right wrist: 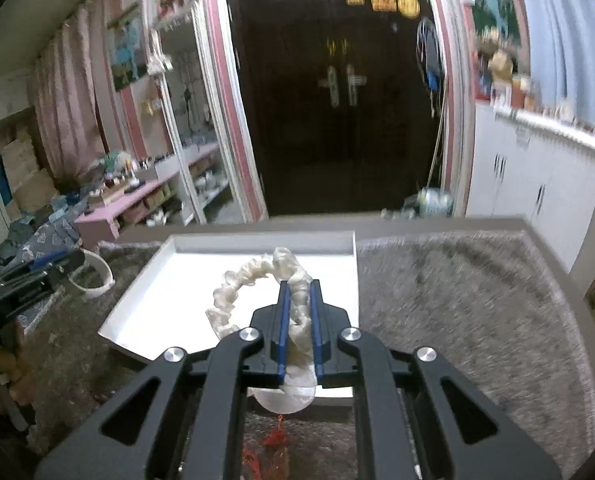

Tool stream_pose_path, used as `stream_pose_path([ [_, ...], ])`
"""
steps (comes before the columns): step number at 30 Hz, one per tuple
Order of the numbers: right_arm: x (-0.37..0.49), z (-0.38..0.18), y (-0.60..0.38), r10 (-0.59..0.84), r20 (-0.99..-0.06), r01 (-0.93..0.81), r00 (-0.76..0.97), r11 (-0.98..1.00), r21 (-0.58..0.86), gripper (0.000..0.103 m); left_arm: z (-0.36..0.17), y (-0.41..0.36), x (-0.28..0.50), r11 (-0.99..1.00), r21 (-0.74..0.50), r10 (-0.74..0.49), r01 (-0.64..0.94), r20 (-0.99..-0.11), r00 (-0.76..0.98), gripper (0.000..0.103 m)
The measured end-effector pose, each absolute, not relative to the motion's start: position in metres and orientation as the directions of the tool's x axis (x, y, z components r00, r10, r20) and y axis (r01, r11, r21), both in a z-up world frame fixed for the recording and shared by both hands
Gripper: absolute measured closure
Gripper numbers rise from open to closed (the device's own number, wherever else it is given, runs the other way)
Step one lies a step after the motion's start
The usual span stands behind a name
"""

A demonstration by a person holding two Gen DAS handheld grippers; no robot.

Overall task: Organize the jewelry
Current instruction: 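Carry scrunchie and watch into the white tray and open both grippers, then grasp the brown teardrop pendant with right gripper while left gripper grasps jade pendant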

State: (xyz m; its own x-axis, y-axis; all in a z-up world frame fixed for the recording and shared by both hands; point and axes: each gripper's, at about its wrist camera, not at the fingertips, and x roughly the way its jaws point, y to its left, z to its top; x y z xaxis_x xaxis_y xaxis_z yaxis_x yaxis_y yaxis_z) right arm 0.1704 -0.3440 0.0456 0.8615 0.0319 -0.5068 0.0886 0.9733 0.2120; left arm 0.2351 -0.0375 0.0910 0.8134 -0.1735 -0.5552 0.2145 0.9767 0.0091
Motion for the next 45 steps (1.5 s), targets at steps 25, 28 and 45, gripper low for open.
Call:
stream_pose_path([
  [25, 0.229, -0.004, -0.323, -0.046, -0.699, 0.091, 0.713, 0.996, 0.027, 0.046, 0.018, -0.072, 0.28, 0.957, 0.044, -0.181, 0.286, -0.681, 0.71, 0.045],
  [28, 0.209, 0.033, -0.335, -0.024, -0.654, 0.08, 0.756, 0.995, 0.055, 0.042, 0.041, -0.064, 0.274, 0.956, 0.034, -0.196, 0.29, -0.66, 0.725, 0.024],
  [45, 0.018, 0.007, -0.384, -0.192, -0.597, 0.266, 0.779, 0.963, 0.037, 0.036, 0.023, 0.011, 0.128, 0.985, 0.047, -0.099, 0.167, -0.639, 0.763, 0.018],
])
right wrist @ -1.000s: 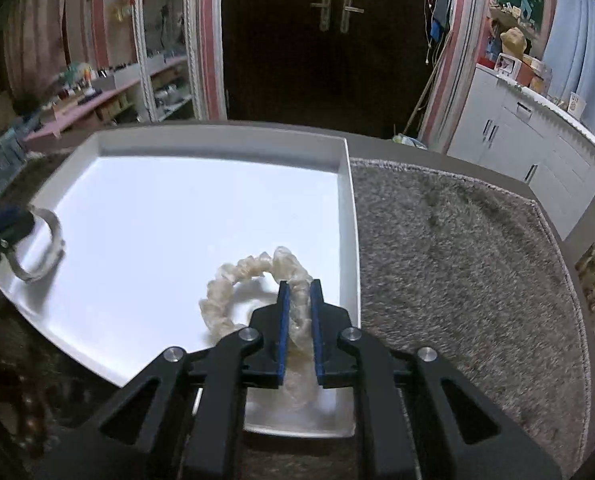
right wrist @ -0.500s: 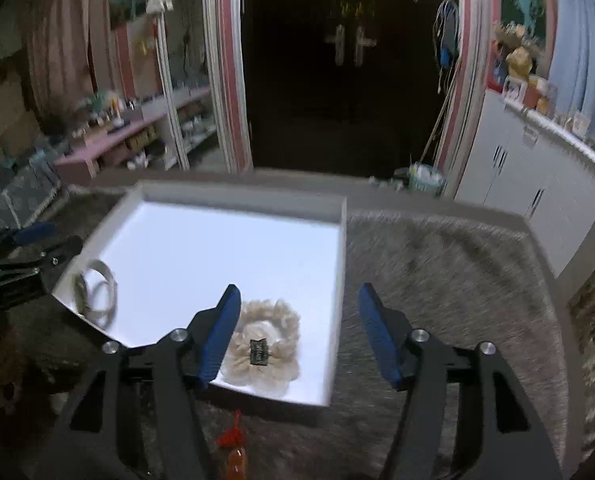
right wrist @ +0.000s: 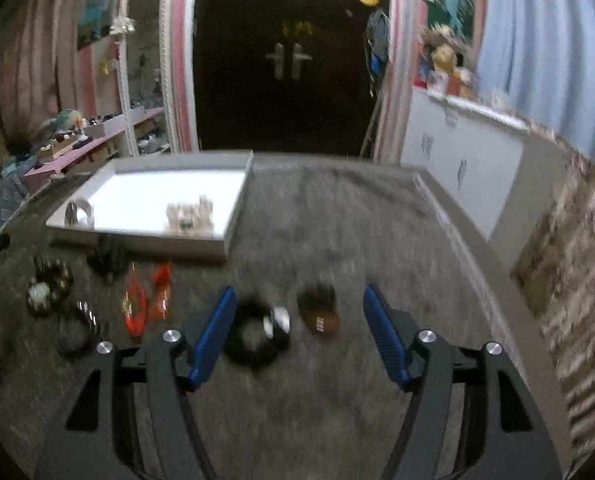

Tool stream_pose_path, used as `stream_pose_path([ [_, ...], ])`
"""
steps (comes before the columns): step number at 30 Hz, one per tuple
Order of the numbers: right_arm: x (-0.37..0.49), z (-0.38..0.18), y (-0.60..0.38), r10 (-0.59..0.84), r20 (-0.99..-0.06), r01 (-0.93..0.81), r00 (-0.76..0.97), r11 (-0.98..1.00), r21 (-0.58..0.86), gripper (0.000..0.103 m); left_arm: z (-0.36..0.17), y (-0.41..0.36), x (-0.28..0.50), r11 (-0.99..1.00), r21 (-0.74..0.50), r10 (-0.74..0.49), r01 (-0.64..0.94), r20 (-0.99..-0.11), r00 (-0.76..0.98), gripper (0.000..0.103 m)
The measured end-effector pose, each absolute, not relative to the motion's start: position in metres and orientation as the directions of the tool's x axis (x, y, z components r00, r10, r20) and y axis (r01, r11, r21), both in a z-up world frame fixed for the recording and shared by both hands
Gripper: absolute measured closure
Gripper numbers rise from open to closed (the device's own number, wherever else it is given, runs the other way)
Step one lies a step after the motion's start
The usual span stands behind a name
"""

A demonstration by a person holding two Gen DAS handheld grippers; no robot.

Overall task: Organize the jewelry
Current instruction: 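Grasp the brown teardrop pendant with right gripper while left gripper grasps jade pendant, then place the pendants into the white tray and open both grippers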

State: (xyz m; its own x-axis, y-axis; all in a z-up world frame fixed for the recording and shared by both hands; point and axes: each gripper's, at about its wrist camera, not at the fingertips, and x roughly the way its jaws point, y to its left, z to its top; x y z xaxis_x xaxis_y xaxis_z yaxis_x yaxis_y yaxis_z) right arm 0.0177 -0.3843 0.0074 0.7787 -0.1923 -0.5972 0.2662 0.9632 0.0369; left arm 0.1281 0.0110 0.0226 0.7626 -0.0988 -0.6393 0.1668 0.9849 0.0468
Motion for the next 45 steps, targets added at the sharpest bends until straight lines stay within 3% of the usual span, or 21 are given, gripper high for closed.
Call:
stream_pose_path([
  [13, 0.035, -0.019, -0.37, -0.135, -0.626, 0.216, 0.768, 0.975, 0.055, 0.037, 0.009, -0.038, 0.133, 0.963, 0.029, -0.188, 0.269, -0.643, 0.742, 0.018],
  [17, 0.049, -0.031, -0.37, -0.095, -0.667, 0.169, 0.739, 0.985, 0.046, 0.043, 0.002, -0.05, 0.141, 0.957, 0.03, -0.197, 0.287, -0.658, 0.726, 0.02],
  [19, 0.055, -0.037, -0.371, -0.096, -0.687, 0.17, 0.721, 0.985, 0.041, 0.048, -0.001, -0.054, 0.147, 0.955, 0.028, -0.202, 0.295, -0.668, 0.716, 0.035],
  [21, 0.058, -0.041, -0.376, -0.103, -0.696, 0.189, 0.711, 0.981, 0.049, 0.053, -0.004, -0.057, 0.152, 0.954, 0.018, -0.207, 0.3, -0.683, 0.701, 0.043],
  [26, 0.057, -0.04, -0.409, -0.148, -0.684, 0.244, 0.714, 0.969, 0.045, 0.058, -0.007, -0.061, 0.154, 0.95, 0.033, -0.206, 0.311, -0.683, 0.701, 0.056],
  [30, 0.074, -0.04, -0.428, -0.092, -0.689, 0.224, 0.719, 0.969, 0.105, 0.058, -0.017, -0.068, 0.161, 0.945, 0.032, -0.209, 0.326, -0.709, 0.674, 0.079],
  [36, 0.105, -0.061, -0.427, -0.079, -0.736, 0.218, 0.673, 0.971, 0.095, 0.058, -0.022, -0.069, 0.168, 0.947, 0.031, -0.203, 0.32, -0.715, 0.669, 0.099],
  [37, 0.107, -0.064, -0.427, -0.075, -0.744, 0.216, 0.664, 0.972, 0.095, 0.06, -0.022, -0.068, 0.168, 0.947, 0.03, -0.203, 0.319, -0.715, 0.669, 0.101],
  [38, 0.108, -0.066, -0.428, -0.068, -0.748, 0.214, 0.66, 0.972, 0.101, 0.069, -0.022, -0.067, 0.169, 0.948, 0.03, -0.201, 0.317, -0.714, 0.67, 0.101],
  [45, 0.1, -0.055, -0.427, -0.09, -0.713, 0.212, 0.695, 0.974, 0.084, 0.073, -0.016, -0.063, 0.166, 0.953, 0.01, -0.208, 0.304, -0.71, 0.673, 0.102],
])
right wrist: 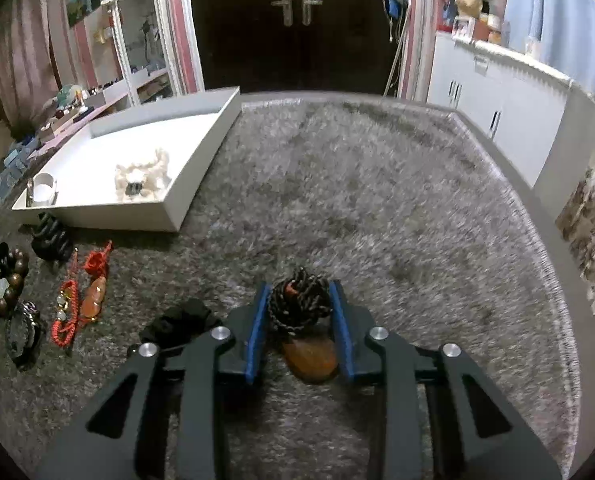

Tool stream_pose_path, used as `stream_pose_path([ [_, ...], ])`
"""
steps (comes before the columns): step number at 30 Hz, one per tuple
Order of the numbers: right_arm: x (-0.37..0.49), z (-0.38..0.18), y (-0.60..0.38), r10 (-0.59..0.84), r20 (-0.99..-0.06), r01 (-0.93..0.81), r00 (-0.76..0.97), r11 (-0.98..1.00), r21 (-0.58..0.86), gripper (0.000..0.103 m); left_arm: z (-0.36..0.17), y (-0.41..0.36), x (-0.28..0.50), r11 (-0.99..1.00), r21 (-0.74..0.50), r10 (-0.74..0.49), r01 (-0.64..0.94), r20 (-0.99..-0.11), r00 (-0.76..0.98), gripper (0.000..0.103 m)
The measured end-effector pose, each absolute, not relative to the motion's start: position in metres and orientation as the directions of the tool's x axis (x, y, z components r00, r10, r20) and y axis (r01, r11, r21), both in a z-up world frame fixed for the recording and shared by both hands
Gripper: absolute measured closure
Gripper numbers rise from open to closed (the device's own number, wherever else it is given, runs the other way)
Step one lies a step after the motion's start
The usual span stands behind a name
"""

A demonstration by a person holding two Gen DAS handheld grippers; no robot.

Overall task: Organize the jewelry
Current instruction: 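Place the pendants into the white tray and open both grippers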

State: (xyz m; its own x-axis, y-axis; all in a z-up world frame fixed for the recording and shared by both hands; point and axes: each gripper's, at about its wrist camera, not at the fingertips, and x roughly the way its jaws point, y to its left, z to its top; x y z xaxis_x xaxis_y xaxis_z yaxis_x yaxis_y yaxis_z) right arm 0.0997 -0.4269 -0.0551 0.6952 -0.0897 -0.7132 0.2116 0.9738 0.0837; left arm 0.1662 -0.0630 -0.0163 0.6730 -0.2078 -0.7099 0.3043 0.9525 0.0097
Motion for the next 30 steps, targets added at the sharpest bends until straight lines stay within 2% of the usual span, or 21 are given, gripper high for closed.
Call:
stream_pose_path([
  [10, 0.084, 0.001, -0.418, -0.078, -0.62, 0.181, 0.781, 0.978, 0.105, 0.073, 0.03, -0.057, 0.149, 0.943, 0.033, -0.234, 0.332, -0.645, 0.727, 0.102],
  [19, 0.123, 0.06, -0.381, -0.019, -0.544, 0.069, 0.839, 0.995, 0.071, 0.073, 0.082, -0.063, 0.183, 0.944, 0.044, -0.244, 0.328, -0.577, 0.779, 0.102],
  [24, 0.172, 0.08, -0.356, 0.021, -0.54, 0.005, 0.842, 0.999, 0.047, 0.073, 0.106, -0.065, 0.23, 0.94, 0.008, -0.28, 0.342, -0.554, 0.784, 0.102],
  [30, 0.232, 0.064, -0.339, 0.043, -0.59, -0.017, 0.806, 0.999, 0.049, 0.073, 0.1, -0.074, 0.277, 0.937, 0.058, -0.25, 0.344, -0.576, 0.778, 0.102],
])
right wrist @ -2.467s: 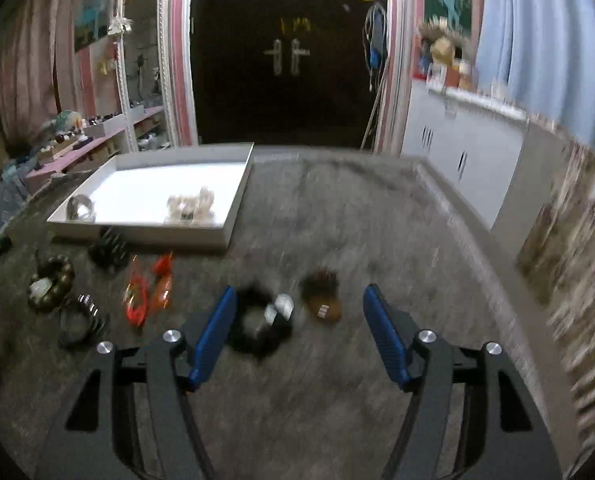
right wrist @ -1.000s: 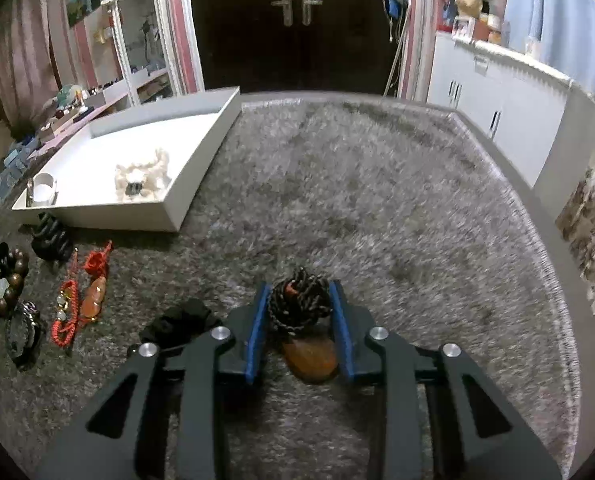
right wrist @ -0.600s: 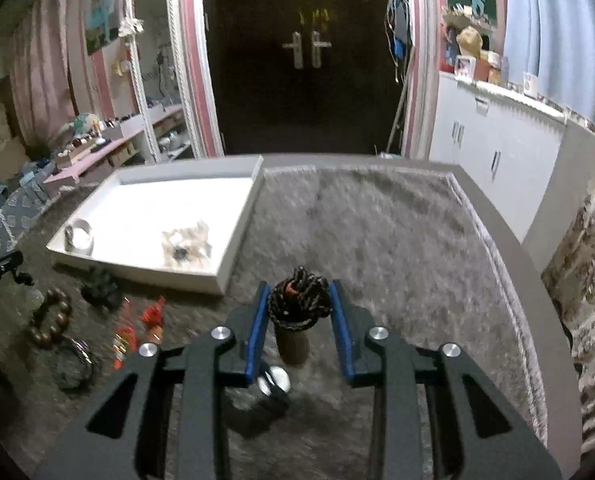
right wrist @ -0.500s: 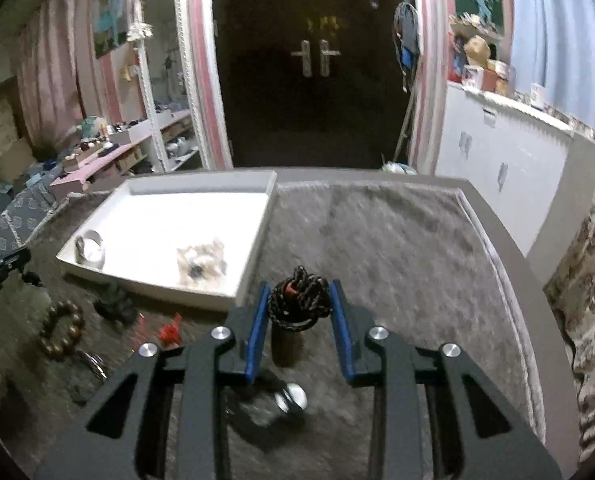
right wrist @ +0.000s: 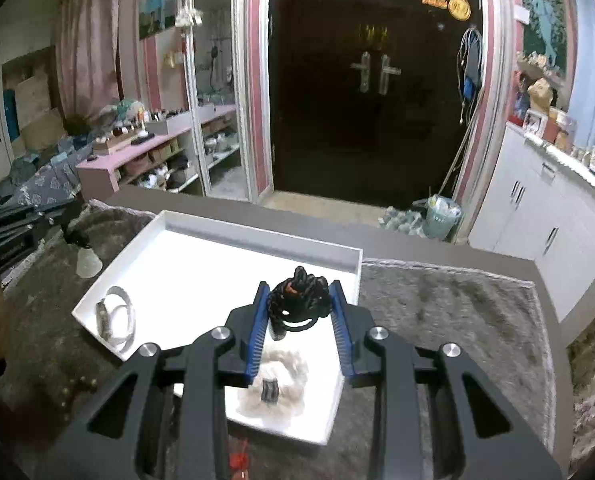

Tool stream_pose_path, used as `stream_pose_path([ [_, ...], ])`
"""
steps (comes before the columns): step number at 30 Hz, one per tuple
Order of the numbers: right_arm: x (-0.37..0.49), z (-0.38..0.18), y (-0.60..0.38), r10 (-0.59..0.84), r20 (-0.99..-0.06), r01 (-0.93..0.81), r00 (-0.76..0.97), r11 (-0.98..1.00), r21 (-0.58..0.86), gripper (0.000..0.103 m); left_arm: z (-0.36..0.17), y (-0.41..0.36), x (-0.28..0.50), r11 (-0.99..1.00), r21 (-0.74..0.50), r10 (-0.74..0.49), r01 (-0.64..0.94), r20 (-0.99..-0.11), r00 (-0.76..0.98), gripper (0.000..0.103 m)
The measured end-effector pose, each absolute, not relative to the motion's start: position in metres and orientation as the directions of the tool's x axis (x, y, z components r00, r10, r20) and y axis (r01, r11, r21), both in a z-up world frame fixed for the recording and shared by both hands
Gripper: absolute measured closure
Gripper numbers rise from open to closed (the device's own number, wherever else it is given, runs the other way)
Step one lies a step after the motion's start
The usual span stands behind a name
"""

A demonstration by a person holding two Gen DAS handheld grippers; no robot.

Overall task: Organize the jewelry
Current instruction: 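Place the pendants into the white tray and open both grippers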

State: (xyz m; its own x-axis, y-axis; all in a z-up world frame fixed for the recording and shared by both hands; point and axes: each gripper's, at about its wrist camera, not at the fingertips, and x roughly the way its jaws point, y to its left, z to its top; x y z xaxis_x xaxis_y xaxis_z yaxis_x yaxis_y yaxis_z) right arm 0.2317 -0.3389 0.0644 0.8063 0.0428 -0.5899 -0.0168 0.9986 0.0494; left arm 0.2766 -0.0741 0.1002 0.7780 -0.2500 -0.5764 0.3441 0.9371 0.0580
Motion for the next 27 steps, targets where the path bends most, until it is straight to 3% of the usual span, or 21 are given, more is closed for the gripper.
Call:
stream_pose_path([
  [12, 0.306, -0.01, -0.338, -0.016, -0.747, 0.038, 0.665, 0.999, 0.012, 0.073, 0.027, -0.081, 0.35, 0.948, 0.104, -0.147, 0.299, -0.693, 0.706, 0.102],
  [21, 0.327, -0.023, -0.348, -0.036, -0.783, 0.069, 0.621, 0.998, 0.008, 0.067, -0.003, -0.072, 0.375, 0.957, 0.085, -0.116, 0.277, -0.764, 0.634, 0.1],
  [22, 0.329, -0.024, -0.347, -0.036, -0.785, 0.065, 0.618, 0.998, 0.006, 0.065, -0.005, -0.071, 0.376, 0.959, 0.082, -0.112, 0.271, -0.769, 0.629, 0.097],
  [23, 0.331, -0.025, -0.346, -0.032, -0.787, 0.061, 0.617, 0.998, 0.008, 0.056, -0.006, -0.069, 0.377, 0.959, 0.071, -0.119, 0.273, -0.774, 0.622, 0.094],
  [24, 0.331, -0.024, -0.346, -0.015, -0.783, 0.053, 0.622, 0.998, 0.023, 0.042, -0.006, -0.069, 0.378, 0.96, 0.065, -0.124, 0.273, -0.775, 0.619, 0.083],
  [25, 0.329, -0.021, -0.346, -0.003, -0.776, 0.046, 0.63, 0.998, 0.033, 0.04, -0.004, -0.068, 0.377, 0.961, 0.062, -0.125, 0.27, -0.773, 0.622, 0.062],
  [27, 0.32, -0.011, -0.348, 0.005, -0.756, 0.04, 0.655, 0.998, 0.04, 0.04, 0.004, -0.064, 0.372, 0.961, 0.056, -0.137, 0.271, -0.755, 0.641, 0.045],
])
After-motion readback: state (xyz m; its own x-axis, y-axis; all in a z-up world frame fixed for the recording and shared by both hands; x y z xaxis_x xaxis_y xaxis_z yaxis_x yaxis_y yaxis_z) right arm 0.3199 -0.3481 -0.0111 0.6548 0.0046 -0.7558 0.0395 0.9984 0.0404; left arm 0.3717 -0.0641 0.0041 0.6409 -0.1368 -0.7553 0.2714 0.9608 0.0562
